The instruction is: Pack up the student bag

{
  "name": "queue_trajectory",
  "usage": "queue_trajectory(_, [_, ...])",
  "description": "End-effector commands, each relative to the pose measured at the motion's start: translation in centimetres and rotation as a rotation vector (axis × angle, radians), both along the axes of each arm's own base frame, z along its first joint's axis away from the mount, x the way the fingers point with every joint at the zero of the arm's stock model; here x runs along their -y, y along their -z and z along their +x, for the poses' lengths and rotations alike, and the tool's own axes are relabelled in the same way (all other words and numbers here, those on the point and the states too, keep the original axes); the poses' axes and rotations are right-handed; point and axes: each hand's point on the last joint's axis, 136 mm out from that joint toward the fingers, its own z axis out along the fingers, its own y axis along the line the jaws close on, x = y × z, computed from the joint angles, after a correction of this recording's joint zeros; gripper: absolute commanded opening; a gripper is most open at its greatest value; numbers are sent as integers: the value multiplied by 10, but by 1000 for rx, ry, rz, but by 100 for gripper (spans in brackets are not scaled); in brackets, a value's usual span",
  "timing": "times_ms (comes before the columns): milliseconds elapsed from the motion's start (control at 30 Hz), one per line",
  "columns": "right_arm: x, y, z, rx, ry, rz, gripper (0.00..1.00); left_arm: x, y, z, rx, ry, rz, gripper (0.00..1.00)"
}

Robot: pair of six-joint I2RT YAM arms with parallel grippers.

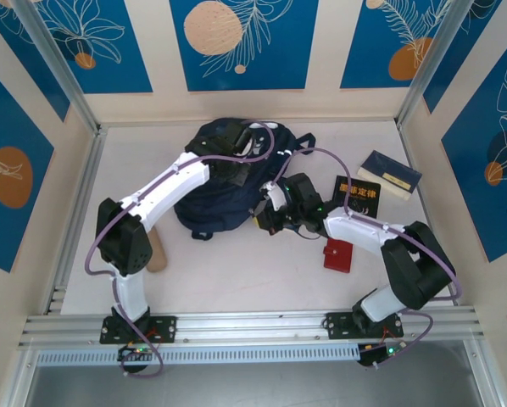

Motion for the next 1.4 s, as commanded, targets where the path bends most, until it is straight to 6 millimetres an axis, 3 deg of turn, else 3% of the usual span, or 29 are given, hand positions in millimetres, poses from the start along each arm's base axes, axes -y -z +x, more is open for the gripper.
queue_trajectory(0, [13,-15,0,32,69,52,0,19,-36,12,62,-5,-142,17])
queue_trajectory(67, [31,-23,8,48,149,71,0,22,-36,4,32,51,-158,39])
queue_trajectory(167, [55,-28,16,61,250,66,0,17,-34,-7,14,135,-130,59])
queue_trajectory(367, [104,-16,33,19,439,12,0,16,-13,-36,17,407,-53,70])
queue_trajectory(533, [116,-13,41,-9,474,8,0,11,23,-39,-8,528,76,71])
queue_trajectory(867, [111,-13,44,-38,456,21,0,22,69,-29,-64,627,195,63])
queue_trajectory(1033, [111,-13,43,-46,452,21,0,16,80,-4,-13,577,296,55])
queue_trajectory(1100, [110,-12,41,-49,445,21,0,16,81,1,-5,580,310,45])
queue_trajectory(1233, [106,-11,37,-41,415,5,0,24,79,0,-6,603,278,4])
queue_trajectory(1367, [93,-12,26,1,343,-15,0,27,61,9,46,545,252,0])
